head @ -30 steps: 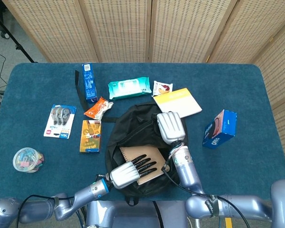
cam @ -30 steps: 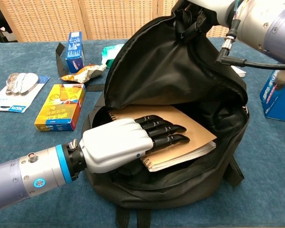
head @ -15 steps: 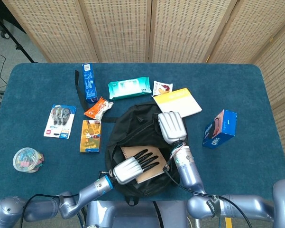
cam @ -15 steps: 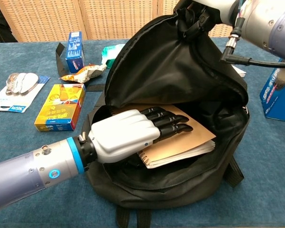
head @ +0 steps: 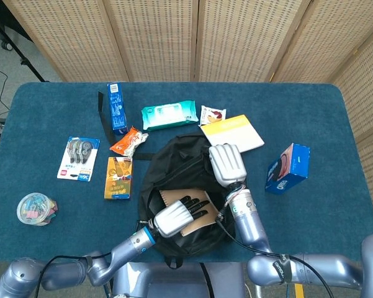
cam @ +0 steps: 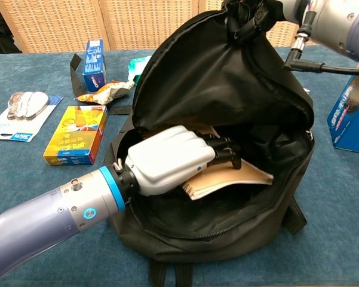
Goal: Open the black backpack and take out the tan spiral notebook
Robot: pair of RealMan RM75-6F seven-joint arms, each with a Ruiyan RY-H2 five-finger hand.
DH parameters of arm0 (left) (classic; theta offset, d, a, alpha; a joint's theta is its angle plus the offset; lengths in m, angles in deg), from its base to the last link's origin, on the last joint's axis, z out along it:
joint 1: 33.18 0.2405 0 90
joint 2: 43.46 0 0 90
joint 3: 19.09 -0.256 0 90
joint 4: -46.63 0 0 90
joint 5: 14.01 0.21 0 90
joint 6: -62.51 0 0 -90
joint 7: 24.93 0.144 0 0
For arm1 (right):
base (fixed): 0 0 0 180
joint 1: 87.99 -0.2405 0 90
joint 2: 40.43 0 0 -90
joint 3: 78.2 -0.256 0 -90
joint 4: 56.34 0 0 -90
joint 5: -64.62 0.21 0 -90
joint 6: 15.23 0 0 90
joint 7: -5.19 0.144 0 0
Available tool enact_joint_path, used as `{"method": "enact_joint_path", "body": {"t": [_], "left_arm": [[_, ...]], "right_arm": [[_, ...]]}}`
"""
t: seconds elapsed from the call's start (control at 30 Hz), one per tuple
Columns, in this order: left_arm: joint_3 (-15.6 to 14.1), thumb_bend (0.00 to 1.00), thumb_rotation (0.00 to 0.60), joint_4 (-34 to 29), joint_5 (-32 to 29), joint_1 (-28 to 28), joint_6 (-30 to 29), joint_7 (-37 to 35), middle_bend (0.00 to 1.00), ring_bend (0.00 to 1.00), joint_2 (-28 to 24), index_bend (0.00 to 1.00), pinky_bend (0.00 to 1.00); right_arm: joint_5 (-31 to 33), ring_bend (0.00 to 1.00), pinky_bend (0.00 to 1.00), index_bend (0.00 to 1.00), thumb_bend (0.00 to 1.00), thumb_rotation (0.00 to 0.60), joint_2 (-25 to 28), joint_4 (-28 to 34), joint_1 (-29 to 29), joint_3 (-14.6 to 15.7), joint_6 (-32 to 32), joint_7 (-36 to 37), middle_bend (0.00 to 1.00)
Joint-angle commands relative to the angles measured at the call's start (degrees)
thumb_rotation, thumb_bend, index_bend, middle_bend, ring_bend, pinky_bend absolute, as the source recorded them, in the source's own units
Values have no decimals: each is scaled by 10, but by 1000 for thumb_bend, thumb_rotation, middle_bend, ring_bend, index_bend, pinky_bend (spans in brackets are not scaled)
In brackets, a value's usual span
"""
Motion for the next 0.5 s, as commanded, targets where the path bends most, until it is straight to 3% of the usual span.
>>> {"method": "enact_joint_path", "body": {"t": [0.03,0.23,0.5], "left_arm": [[3,721,600,15,7,0,-26,-9,392,377,6,683,502],[5,713,600,32,16,-2,-59,-32,508,472,5,800,587],[-1,709,600,1,24,6,-111,-88,541,510,-28,812,627]], "right_arm": [[0,631,538,679,710,600,2,-1,0,1,0,3,692],[-3,631,538,679,709,600,1,-7,-1,5,0,7,692],[-1,631,538,679,711,600,-11,-27,-4,13,-2,11,692]]}}
